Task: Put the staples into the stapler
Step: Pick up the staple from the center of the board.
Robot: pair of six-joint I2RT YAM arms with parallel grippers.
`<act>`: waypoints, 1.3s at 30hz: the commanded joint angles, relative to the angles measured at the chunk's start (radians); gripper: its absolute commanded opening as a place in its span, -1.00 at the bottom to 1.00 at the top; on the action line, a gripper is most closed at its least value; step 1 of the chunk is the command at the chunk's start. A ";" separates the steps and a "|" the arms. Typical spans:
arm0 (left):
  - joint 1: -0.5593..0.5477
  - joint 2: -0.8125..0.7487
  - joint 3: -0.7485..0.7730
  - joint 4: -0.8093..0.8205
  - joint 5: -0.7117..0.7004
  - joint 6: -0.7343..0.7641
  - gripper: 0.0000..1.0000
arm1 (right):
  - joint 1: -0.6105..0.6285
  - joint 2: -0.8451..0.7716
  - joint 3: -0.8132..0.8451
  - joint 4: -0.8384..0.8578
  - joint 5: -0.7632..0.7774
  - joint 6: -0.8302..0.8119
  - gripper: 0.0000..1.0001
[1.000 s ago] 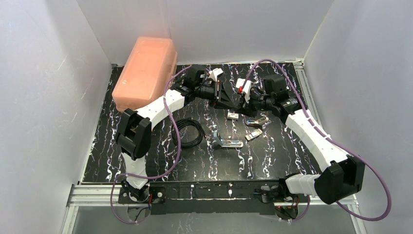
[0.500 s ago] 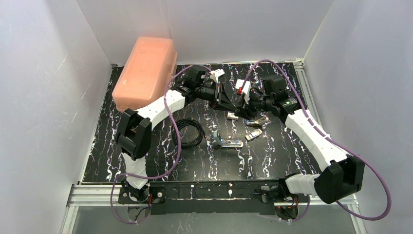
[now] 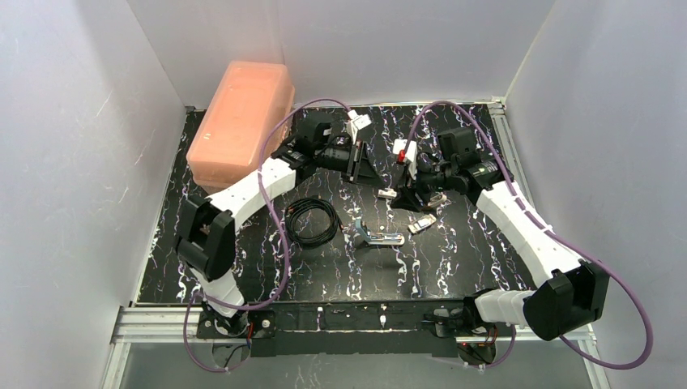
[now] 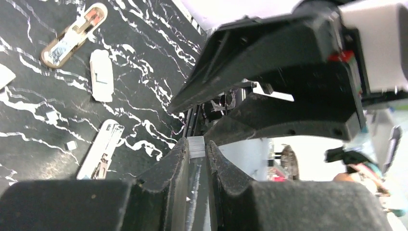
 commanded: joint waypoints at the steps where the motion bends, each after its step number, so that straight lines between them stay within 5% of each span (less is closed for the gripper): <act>1: -0.001 -0.127 -0.046 0.069 0.060 0.203 -1.00 | -0.018 -0.027 0.070 -0.017 -0.120 0.055 0.15; 19: -0.004 -0.190 -0.104 0.032 0.127 0.498 -1.00 | -0.043 0.026 0.027 0.073 -0.377 0.201 0.43; 39: -0.010 -0.204 -0.129 0.058 0.160 0.483 -1.00 | -0.044 0.098 0.062 0.101 -0.384 0.222 0.34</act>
